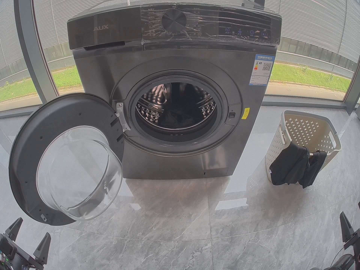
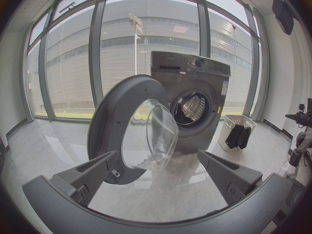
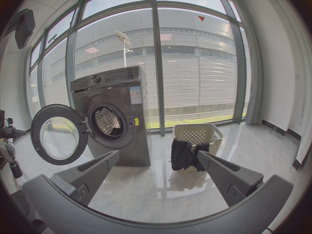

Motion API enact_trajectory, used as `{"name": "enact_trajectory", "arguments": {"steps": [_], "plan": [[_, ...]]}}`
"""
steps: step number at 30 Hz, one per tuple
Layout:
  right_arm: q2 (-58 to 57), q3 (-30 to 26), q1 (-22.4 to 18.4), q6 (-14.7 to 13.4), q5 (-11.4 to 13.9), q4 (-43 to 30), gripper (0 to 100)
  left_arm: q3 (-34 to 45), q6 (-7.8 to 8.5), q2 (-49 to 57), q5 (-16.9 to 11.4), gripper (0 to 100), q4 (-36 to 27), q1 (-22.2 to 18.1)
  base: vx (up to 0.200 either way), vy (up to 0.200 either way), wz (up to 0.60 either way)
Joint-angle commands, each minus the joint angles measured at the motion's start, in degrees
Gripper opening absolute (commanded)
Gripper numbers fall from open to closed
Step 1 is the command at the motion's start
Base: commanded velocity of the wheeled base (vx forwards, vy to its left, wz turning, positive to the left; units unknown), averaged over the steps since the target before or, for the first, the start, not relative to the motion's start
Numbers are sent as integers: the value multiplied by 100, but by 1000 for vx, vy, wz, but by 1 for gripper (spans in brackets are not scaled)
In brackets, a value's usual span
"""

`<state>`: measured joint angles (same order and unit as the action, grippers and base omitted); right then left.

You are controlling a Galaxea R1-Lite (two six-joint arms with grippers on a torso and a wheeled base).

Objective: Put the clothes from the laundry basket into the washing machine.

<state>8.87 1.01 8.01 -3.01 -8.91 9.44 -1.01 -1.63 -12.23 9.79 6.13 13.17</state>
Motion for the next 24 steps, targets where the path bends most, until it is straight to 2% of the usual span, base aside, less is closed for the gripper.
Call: {"name": "enact_trajectory", "arguments": {"steps": [1, 2, 4, 6, 8, 9, 10, 12, 13, 14, 15, 16, 17, 18, 19, 20, 21, 22, 24], "plan": [[-316, -101, -98, 46, -313, -21, 100, 101, -12, 537, -144, 100, -33, -508, 0, 0, 0], [-316, -101, -98, 117, -480, 14, 100, 101, -39, 669, -144, 100, -121, -675, 0, 0, 0], [-316, -101, -98, 73, -594, -38, 100, 101, -48, 687, -100, 100, -191, -693, 0, 0, 0], [-316, -101, -98, 73, -638, -12, 100, 101, -127, 687, -100, 100, -191, -693, 0, 0, 0], [-316, -101, -98, 117, -656, 32, 100, 101, -100, 687, -100, 100, -191, -693, 0, 0, 0], [-307, -101, -151, 152, -673, 23, 100, 101, -30, 687, -100, 100, -191, -693, 0, 0, 0], [-325, -101, -282, 152, -682, -21, 100, 101, 23, 695, -118, 100, -191, -772, 0, 0, 0], [-536, -101, -871, 231, -603, -232, 100, 101, 119, 739, -153, 100, -191, -1027, 0, 0, 0], [-562, -101, -915, 240, -594, -249, 100, 101, 119, 748, -153, 100, -191, -1053, 0, 0, 0], [-808, -101, -942, 354, -541, -425, 100, 101, 146, 827, -249, 100, -200, -1299, 0, 0, 0], [-852, -101, -836, 345, -436, -487, 100, 101, 128, 941, -408, 100, -200, -1325, 0, 0, 0], [-861, -101, -801, 319, -181, -522, 100, 92, 119, 1170, -724, 100, -200, -1299, 0, 0, 0], [-861, -101, -801, 319, -181, -522, 100, 92, 119, 1170, -724, 100, -200, -1299, 0, 0, 0], [-861, -101, -792, 240, 293, -557, 100, 92, 128, 1223, -1058, 100, -226, -1317, 0, 0, 0], [-861, -101, -792, 134, 645, -566, 100, 84, 128, 1223, -1102, 100, -253, -1325, 0, 0, 0], [-861, -101, -792, -50, 970, -583, 100, 84, 128, 1223, -1032, 100, -253, -1317, 0, 0, 0], [-852, -101, -792, -147, 1172, -583, 100, 75, 102, 1223, -1005, 100, -279, -1317, 0, 0, 0], [-852, -101, -801, -156, 1208, -583, 100, 57, 75, 1223, -1014, 100, -332, -1317, 0, 0, 0], [-852, -101, -801, -24, 1058, -601, 100, 5, 67, 1223, -917, 100, -508, -1299, 0, 0, 0]]}}
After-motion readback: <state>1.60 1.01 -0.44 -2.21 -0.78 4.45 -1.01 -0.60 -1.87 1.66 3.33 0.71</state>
